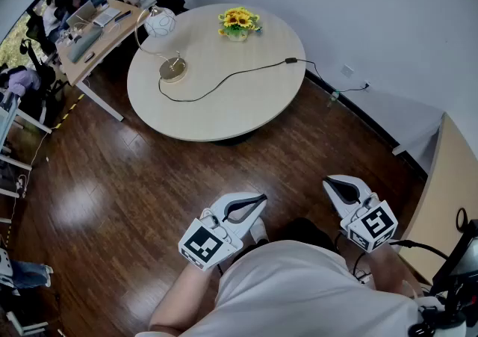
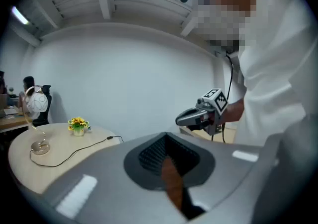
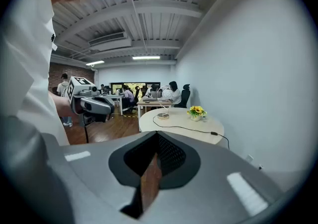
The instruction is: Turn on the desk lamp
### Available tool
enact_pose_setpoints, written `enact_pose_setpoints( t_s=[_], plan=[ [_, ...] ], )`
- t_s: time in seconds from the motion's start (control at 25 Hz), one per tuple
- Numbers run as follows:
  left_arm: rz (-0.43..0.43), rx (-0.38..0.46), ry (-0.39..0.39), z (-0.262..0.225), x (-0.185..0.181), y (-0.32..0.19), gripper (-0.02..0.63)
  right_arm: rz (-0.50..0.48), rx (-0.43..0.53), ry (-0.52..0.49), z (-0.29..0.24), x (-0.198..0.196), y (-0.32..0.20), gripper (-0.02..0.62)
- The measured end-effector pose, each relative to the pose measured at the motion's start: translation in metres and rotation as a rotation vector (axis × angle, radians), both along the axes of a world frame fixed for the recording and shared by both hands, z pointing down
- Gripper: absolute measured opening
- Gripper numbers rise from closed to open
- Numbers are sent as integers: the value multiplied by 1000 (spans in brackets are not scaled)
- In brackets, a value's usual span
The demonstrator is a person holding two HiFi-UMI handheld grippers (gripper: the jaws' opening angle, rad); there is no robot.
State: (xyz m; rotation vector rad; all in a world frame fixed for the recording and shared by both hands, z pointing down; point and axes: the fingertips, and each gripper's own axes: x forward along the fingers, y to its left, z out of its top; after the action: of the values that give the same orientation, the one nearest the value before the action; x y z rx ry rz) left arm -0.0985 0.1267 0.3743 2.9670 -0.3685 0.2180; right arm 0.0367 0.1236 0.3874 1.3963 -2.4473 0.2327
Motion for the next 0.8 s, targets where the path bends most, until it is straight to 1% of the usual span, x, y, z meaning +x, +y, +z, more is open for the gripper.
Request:
enact_pose_setpoints(
  t_s=[0.2,0.4,0.6,0.8],
  plan=[
    [-58,-16,22,4,-13,-40,17,-35,-2,7,13,-11,-56,3],
    [-123,-18,4,9,-20,-89,17,-71,-8,-5,30,-6,-124,3],
    [-190,-6,-23,3,-11,-151,17,-98,-42,11,53,21,-211,3],
    [-274,-35,-27,-1,6,-220,15,-141,-76,59,75,54,-305,3]
  ],
)
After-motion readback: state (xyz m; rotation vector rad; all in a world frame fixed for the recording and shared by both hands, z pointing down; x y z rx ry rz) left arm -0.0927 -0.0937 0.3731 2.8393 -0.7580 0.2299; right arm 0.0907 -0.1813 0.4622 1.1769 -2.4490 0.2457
